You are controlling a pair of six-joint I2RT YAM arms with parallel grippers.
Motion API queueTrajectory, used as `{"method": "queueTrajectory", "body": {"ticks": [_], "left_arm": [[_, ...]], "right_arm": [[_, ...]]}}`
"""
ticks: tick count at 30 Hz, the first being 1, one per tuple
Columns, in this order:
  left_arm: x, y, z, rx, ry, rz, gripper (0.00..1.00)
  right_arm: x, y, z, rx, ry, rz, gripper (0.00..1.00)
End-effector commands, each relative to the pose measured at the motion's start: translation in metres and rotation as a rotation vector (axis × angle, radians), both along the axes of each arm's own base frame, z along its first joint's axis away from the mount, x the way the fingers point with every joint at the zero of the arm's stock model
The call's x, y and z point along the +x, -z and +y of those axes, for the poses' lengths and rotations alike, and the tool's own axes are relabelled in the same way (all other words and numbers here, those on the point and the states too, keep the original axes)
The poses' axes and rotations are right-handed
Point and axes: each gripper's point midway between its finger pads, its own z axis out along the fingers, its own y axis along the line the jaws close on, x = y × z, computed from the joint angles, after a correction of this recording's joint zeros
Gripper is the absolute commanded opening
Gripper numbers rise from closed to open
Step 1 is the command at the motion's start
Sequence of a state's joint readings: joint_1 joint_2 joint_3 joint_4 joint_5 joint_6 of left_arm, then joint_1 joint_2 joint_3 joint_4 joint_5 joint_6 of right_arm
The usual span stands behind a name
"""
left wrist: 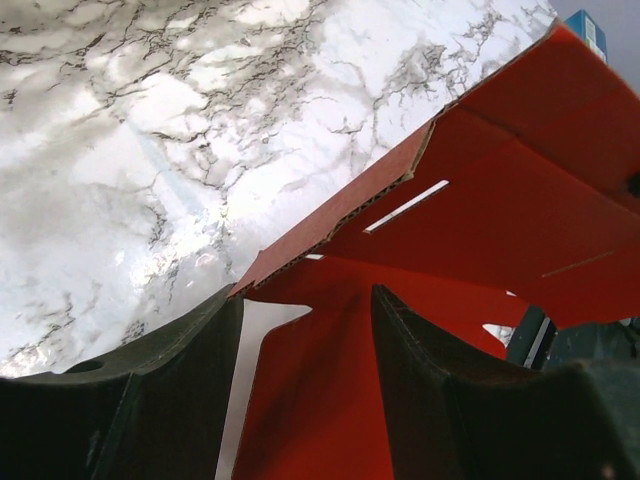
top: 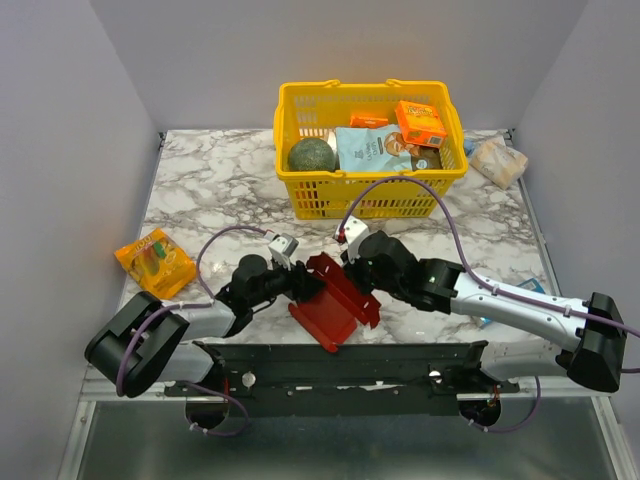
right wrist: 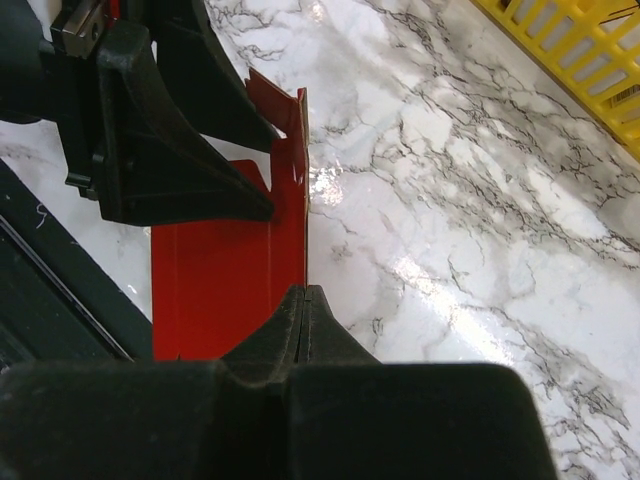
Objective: Fold the paper box
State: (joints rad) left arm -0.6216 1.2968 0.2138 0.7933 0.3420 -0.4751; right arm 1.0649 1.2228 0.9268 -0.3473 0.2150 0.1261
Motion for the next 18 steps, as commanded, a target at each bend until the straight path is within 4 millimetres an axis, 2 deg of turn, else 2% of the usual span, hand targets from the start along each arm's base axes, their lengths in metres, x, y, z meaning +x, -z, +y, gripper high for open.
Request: {"method": "queueTrajectory", "body": {"ticks": [1,4,7,8,9,14,18], "left_arm": [[0.002,-0.017,-0.007,-0.065,0.021,-0.052,0.62],[0.004,-0.018,-0.008,-0.064,0.025,-0.059,0.63],[0.004,-0.018,-0.009,-0.061,0.033,-0.064,0.47],[0.004,-0.018,-0.009,-0.058,0.035,-0.059,0.37],[0.004,-0.017,-0.01,-0.056,0.037,-0.055,0.32],[0.004,-0.012,-0.01,-0.045,0.029,-0.025,0.22],[0.005,-0.015,-0.012,-0.058,0.016,-0.021,0.18]], "right_arm": [[-0.002,-0.01,0.003,0.026,-0.012,0.01,0.01],[-0.002,-0.008,0.003,0.02,-0.015,0.014,0.01],[-0.001,-0.007,0.003,0.017,-0.006,0.012,0.01],[0.001,-0.006,0.002,0.01,0.006,0.008,0.01],[0.002,-0.006,0.002,0.005,0.011,0.007,0.01],[0.009,-0.005,-0.002,-0.014,0.055,-0.003,0.01],[0.012,0.001,0.0,-0.037,0.067,0.004,0.01]]}}
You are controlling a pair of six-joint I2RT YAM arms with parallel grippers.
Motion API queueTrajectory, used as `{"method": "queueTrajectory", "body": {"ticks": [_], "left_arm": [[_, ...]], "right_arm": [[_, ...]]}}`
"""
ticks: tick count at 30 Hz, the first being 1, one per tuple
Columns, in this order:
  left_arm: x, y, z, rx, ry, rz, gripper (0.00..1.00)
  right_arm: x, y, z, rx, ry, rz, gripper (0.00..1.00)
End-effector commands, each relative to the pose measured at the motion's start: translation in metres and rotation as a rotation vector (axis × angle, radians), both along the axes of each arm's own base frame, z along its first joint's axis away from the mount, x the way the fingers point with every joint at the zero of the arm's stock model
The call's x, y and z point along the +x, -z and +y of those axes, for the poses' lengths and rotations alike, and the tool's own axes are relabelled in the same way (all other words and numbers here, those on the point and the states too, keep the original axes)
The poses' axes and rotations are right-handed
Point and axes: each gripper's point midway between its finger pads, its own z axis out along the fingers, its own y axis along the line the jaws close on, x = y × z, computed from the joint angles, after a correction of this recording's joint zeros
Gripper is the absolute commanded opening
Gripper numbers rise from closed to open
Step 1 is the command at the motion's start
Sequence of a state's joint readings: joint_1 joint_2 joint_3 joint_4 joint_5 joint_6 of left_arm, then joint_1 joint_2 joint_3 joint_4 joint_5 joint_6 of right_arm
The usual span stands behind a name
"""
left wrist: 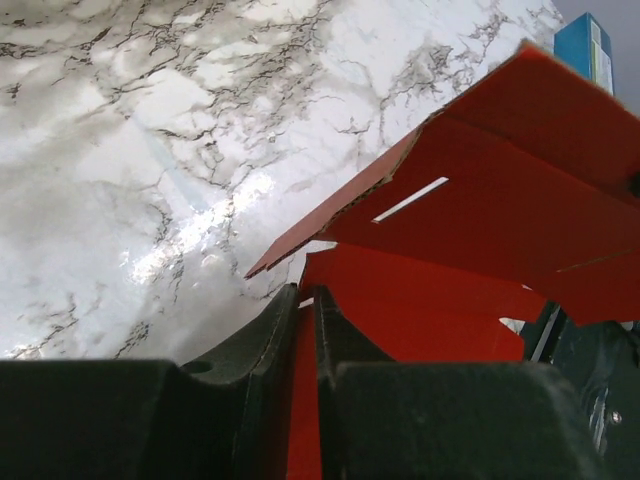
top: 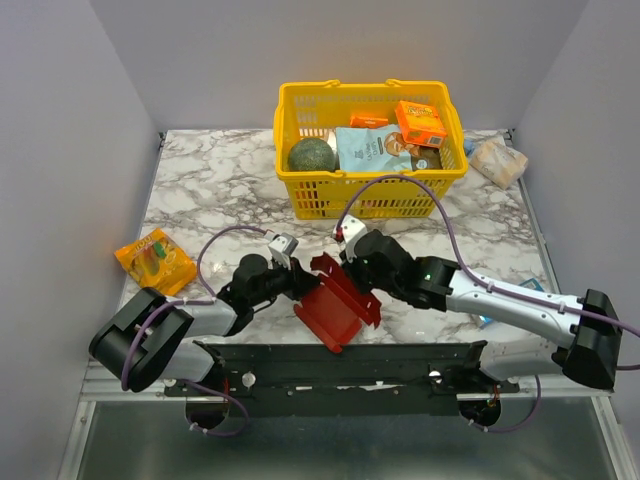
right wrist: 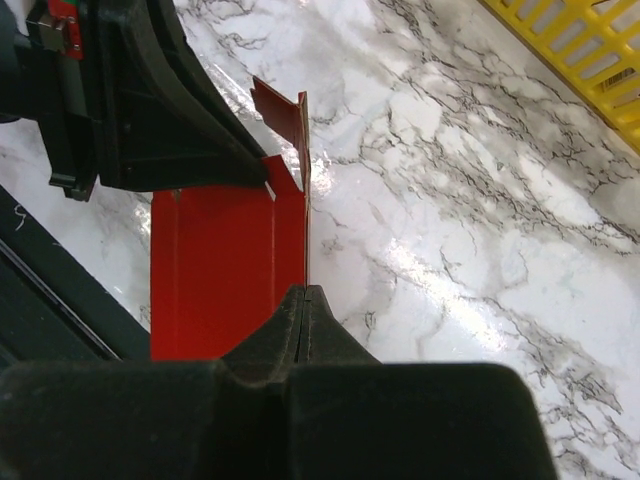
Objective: Fold the paper box
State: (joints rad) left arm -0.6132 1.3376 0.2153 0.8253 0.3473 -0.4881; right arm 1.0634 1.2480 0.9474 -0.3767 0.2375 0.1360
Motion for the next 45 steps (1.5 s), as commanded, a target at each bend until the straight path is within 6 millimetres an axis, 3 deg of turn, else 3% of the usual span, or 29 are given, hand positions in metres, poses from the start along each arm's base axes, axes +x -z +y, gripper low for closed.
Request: {"method": "queueTrajectory", "body": {"ticks": [1,8,14,20,34,40,44,45], "left_arm": [[0.002,-0.019,-0.013,-0.053,0.015,-0.035,0.17],[0.0,-0.012,-0.028,0.01,-0.018,-0.009,0.09],[-0.006,-0.004,-0.041,0.024,-0.011,-0.002,0.08],[-0.004,-0.004,-0.05,-0.027,-0.022,0.022,0.05],[-0.003,0.0,-0.036,-0.03,-0.108,0.04,0.0],[-0.008,-0.011,-0.026,-0.037,-0.13,0.046,0.11],[-0.015,-0.013,-0.014,-0.01,-0.149,0.063,0.34],[-0.015,-0.023,-0.012,-0.026,-0.152,0.047,0.37]], "right_arm": [[0.01,-0.003,0.004,-0.007,0.048,-0.006,0.01],[0.024,-0.002,0.0,0.014,0.196,-0.008,0.01],[0.029,0.0,0.004,0.035,0.183,-0.043,0.01],[0.023,0.016,0.007,0.023,0.126,-0.081,0.01],[0.01,0.05,0.013,-0.095,0.007,-0.224,0.01],[0.017,0.065,0.008,-0.191,0.042,-0.288,0.01],[0.018,0.069,0.008,-0.205,0.036,-0.313,0.01],[0.018,0.069,0.009,-0.203,0.033,-0.315,0.01]]}}
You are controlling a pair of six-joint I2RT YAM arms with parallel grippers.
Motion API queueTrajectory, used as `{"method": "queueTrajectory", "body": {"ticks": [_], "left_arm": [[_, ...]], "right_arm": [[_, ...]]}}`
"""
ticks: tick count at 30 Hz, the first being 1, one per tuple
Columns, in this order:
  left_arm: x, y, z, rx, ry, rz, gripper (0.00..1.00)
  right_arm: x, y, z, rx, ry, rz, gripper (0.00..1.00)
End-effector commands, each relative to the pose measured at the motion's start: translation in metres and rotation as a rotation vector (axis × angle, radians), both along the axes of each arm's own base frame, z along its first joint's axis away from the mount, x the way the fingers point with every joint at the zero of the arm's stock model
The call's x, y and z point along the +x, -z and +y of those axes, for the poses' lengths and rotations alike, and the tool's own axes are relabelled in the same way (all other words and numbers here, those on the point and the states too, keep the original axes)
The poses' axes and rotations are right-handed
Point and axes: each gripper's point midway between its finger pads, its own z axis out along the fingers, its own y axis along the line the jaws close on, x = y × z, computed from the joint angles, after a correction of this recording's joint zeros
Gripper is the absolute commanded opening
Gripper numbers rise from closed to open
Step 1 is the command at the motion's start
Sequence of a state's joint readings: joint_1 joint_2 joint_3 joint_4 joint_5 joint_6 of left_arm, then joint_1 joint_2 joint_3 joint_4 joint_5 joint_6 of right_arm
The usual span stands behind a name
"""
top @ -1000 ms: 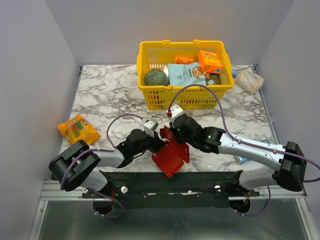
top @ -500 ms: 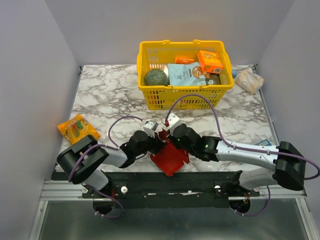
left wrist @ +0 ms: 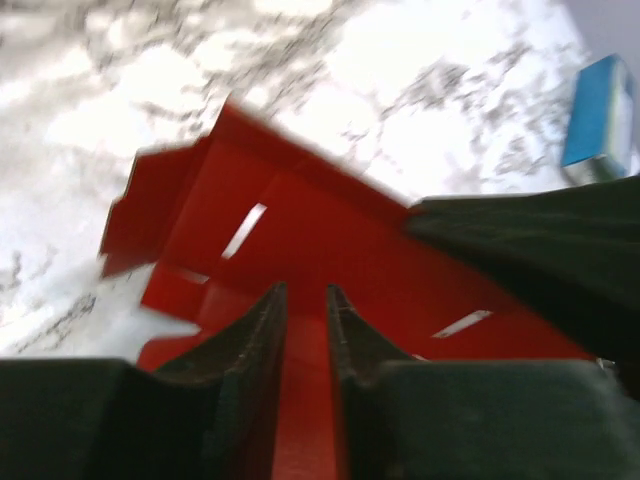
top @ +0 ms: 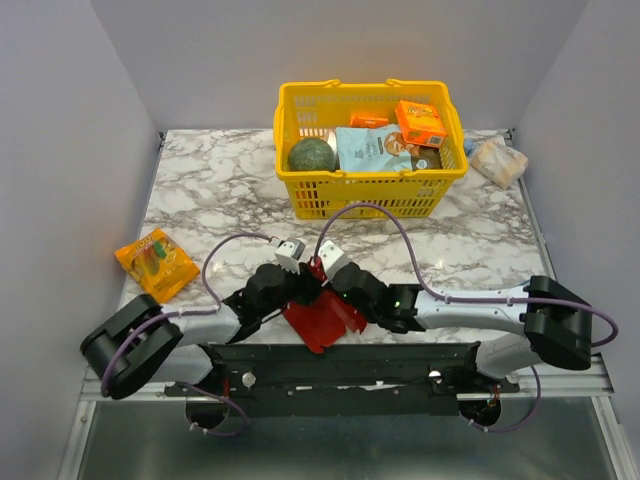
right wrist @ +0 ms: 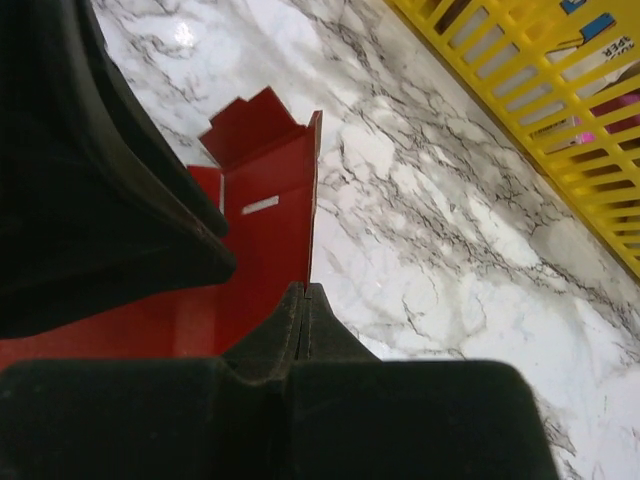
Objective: Fold the paper box
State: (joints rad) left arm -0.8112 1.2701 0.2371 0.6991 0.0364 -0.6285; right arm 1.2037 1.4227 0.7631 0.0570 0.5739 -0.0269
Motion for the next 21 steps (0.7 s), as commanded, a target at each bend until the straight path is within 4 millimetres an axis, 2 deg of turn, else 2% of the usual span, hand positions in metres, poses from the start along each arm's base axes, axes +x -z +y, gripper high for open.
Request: {"method": "queueTrajectory", "body": {"ticks": [1,2,3,5,7,8,9,11,15,21], "left_arm": [[-0.003,-0.024,0.006,-0.037,-0.026,-0.027,0.4],[-0.006,-0.021,0.01,-0.019,-0.026,-0.008,0.46],[-0.003,-0.034,0.014,-0.04,-0.054,-0.037,0.5],[0.0,-0.037,0.022,-0.028,-0.098,-0.024,0.59],[0.005,-0.054,0.024,-0.048,-0.13,-0.028,0.62],[0.008,-0.047,0.031,-0.028,-0.183,0.026,0.63],[0.013,-0.057,0.031,-0.043,-0.207,0.036,0.63],[0.016,-0.05,0.035,-0.036,-0.246,0.103,0.63],[0.021,-0.05,0.028,-0.131,-0.279,0.197,0.63],[0.03,-0.049,0.016,-0.203,-0.275,0.239,0.67]], "right_arm": [[-0.002,0.02,-0.01,-0.078,-0.001,-0.021,0.01],[-0.004,0.021,-0.008,-0.082,-0.013,-0.027,0.01],[-0.003,0.021,-0.008,-0.084,-0.013,-0.03,0.01],[-0.006,0.021,-0.006,-0.088,-0.028,-0.039,0.01],[-0.007,0.019,-0.006,-0.089,-0.028,-0.054,0.01],[-0.007,0.017,-0.005,-0.084,-0.031,-0.061,0.01],[-0.007,0.017,-0.006,-0.087,-0.027,-0.068,0.01],[-0.008,0.015,-0.004,-0.088,-0.034,-0.082,0.01],[-0.009,0.012,-0.003,-0.098,-0.032,-0.108,0.01],[-0.012,0.01,-0.001,-0.109,-0.04,-0.13,0.01]]}}
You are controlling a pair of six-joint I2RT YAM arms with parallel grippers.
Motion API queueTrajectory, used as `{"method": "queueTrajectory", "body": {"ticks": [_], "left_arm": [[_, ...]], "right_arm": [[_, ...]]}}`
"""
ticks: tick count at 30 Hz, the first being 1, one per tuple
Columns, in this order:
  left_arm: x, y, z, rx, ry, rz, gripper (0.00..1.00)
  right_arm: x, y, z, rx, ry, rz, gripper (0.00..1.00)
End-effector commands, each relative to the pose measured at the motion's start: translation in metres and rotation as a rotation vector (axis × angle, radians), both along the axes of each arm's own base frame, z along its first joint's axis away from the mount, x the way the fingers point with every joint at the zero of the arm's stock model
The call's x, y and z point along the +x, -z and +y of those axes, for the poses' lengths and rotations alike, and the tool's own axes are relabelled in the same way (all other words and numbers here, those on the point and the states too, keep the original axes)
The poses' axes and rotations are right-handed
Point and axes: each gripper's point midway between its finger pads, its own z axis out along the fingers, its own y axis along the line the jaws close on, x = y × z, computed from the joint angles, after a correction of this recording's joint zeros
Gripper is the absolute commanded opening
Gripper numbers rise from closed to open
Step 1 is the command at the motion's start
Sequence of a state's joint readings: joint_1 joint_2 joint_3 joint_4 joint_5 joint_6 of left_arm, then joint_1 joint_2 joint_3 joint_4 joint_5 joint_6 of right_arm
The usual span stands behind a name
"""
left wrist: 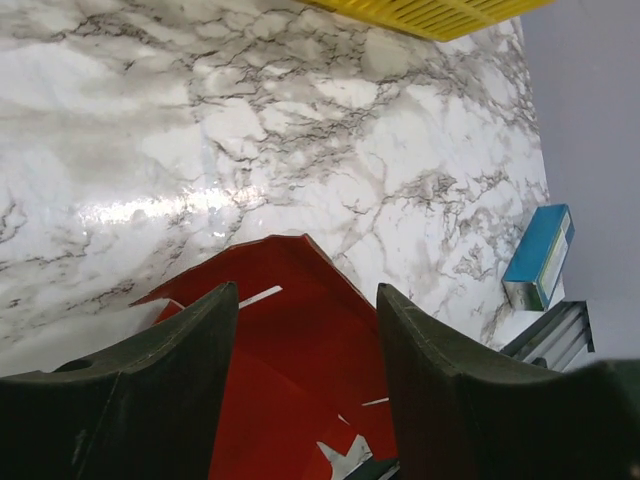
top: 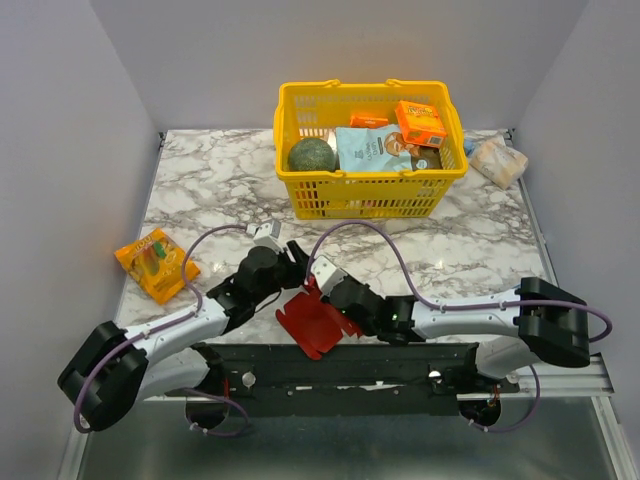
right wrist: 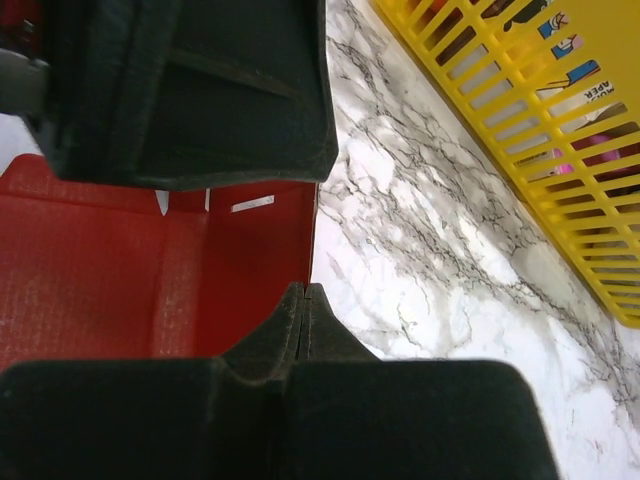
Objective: Fold the paper box
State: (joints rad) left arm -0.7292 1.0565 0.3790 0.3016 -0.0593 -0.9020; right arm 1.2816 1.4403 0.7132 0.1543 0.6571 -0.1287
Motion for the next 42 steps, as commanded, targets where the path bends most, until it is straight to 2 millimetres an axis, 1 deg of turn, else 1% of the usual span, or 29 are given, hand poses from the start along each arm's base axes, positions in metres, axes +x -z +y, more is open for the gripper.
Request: {"method": "queueTrajectory", "body": {"ticks": [1,2,4,11,14,15,17,19,20,21,22,23,25,26,28,29,31,32,34,36,38,39,40,42], "left_arm": [[0.003,0.003,-0.012,-0.076,0.0,0.069,0.67],[0.005,0.0,-0.015,-0.091,0.004,0.064,0.67],[0.007,0.003,-0.017,-0.098,0.003,0.074,0.67],[0.013,0.008,-0.016,-0.119,-0.027,0.097,0.67],[0.01,0.011,-0.021,-0.154,-0.011,0.12,0.67],[0.011,0.008,-0.022,-0.184,-0.013,0.118,0.67],[0.012,0.01,-0.023,-0.182,-0.011,0.122,0.66],[0.012,0.014,-0.026,-0.171,-0.002,0.132,0.61],[0.013,0.016,-0.026,-0.167,-0.001,0.137,0.53],[0.013,0.016,-0.027,-0.176,0.002,0.135,0.48],[0.012,0.019,-0.029,-0.176,0.007,0.146,0.44],[0.011,0.018,-0.03,-0.188,0.007,0.152,0.37],[0.012,0.019,-0.031,-0.2,0.009,0.154,0.32],[0.012,0.021,-0.032,-0.203,0.009,0.161,0.27],[0.013,0.018,-0.033,-0.213,0.01,0.158,0.21],[0.012,0.019,-0.033,-0.216,0.008,0.161,0.17],[0.012,0.02,-0.033,-0.221,0.004,0.165,0.14],[0.012,0.019,-0.033,-0.224,0.003,0.165,0.1],[0.013,0.022,-0.032,-0.223,-0.004,0.172,0.08],[0.013,0.023,-0.032,-0.226,-0.003,0.173,0.04],[0.013,0.025,-0.032,-0.231,-0.008,0.181,0.0],[0.015,0.026,-0.03,-0.233,-0.019,0.177,0.0],[0.015,0.027,-0.029,-0.242,-0.028,0.18,0.0],[0.017,0.026,-0.026,-0.256,-0.048,0.168,0.0]], "right_arm": [[-0.001,0.008,-0.005,-0.05,0.013,-0.033,0.01],[-0.001,0.008,-0.005,-0.049,0.011,-0.034,0.01],[-0.001,0.008,-0.005,-0.056,0.011,-0.039,0.01],[-0.004,0.01,-0.001,-0.069,-0.002,-0.054,0.01],[-0.004,0.012,0.0,-0.08,-0.007,-0.061,0.01],[-0.004,0.013,0.0,-0.084,-0.006,-0.061,0.01],[-0.004,0.013,0.0,-0.086,-0.007,-0.066,0.01],[-0.004,0.013,0.0,-0.09,-0.005,-0.071,0.01],[-0.004,0.012,0.0,-0.087,-0.004,-0.073,0.01],[-0.004,0.011,0.0,-0.09,-0.005,-0.077,0.01],[-0.003,0.011,0.0,-0.094,-0.004,-0.08,0.01],[-0.004,0.012,0.001,-0.097,-0.005,-0.082,0.01],[-0.003,0.012,0.0,-0.107,0.002,-0.091,0.01],[-0.004,0.014,0.0,-0.118,0.001,-0.092,0.01],[-0.002,0.012,-0.001,-0.133,0.015,-0.111,0.01],[-0.004,0.012,0.001,-0.134,0.012,-0.118,0.01],[-0.002,0.011,-0.001,-0.147,0.024,-0.134,0.01],[-0.003,0.01,0.0,-0.145,0.026,-0.137,0.01],[-0.002,0.01,0.0,-0.146,0.033,-0.142,0.02],[-0.002,0.009,0.0,-0.142,0.031,-0.141,0.04],[-0.002,0.006,0.0,-0.137,0.032,-0.141,0.14],[-0.003,0.005,0.0,-0.133,0.037,-0.138,0.19],[-0.002,0.002,0.0,-0.121,0.044,-0.139,0.32],[-0.003,-0.002,-0.001,-0.106,0.052,-0.126,0.45]]}}
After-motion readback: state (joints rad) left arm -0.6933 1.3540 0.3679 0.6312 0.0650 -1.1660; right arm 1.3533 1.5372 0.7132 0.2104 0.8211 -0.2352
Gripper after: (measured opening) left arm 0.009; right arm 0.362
